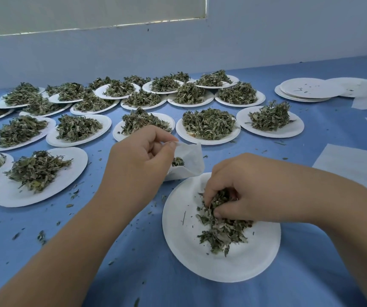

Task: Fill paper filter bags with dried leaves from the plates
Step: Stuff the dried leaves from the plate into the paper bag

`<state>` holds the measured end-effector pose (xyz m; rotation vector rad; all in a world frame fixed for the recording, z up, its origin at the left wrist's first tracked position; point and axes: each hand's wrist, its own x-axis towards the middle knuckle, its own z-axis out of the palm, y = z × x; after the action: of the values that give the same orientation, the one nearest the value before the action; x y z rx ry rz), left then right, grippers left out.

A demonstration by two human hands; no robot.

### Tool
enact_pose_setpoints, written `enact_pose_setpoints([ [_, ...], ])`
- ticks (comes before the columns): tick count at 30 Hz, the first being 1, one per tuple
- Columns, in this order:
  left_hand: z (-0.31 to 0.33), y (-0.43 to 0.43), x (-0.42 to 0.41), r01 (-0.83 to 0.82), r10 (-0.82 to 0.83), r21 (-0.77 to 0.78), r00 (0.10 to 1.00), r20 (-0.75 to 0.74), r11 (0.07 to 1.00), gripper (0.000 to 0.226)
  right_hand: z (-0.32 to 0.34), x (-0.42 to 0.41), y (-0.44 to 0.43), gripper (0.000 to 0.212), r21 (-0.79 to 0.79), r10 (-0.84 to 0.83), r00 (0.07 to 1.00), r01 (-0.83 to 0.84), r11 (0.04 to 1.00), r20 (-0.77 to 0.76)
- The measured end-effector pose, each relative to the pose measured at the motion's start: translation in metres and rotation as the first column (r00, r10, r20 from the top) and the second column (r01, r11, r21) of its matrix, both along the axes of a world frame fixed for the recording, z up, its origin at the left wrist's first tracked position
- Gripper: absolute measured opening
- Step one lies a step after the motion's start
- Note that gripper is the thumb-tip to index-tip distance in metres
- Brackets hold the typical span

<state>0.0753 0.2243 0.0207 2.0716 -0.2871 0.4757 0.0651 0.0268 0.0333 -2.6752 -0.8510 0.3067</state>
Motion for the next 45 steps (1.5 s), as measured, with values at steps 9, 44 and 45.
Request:
enact_pose_setpoints([
  [9,-0.001,0.0,-0.001,0.017,-0.017,-0.003,1.0,-0.021,1.0,0.018,0.012,0.001,-0.008,0.012,0.176,-0.002,0.999,0.01,0.984,-0.042],
  [44,-0.005,-0.008,-0.003,0.086,-0.085,0.037,0.996,-0.025,0.996,0.015,0.0,-0.002,0.022,0.012,0.589,-0.265,0.919,0.045,0.807,0.293],
  [45,-0.004,-0.006,-0.003,0.075,-0.074,0.026,0.997,-0.023,0.997,0.015,0.001,-0.002,0.021,0.01,0.618,-0.279,0.912,0.037,0.786,0.3],
])
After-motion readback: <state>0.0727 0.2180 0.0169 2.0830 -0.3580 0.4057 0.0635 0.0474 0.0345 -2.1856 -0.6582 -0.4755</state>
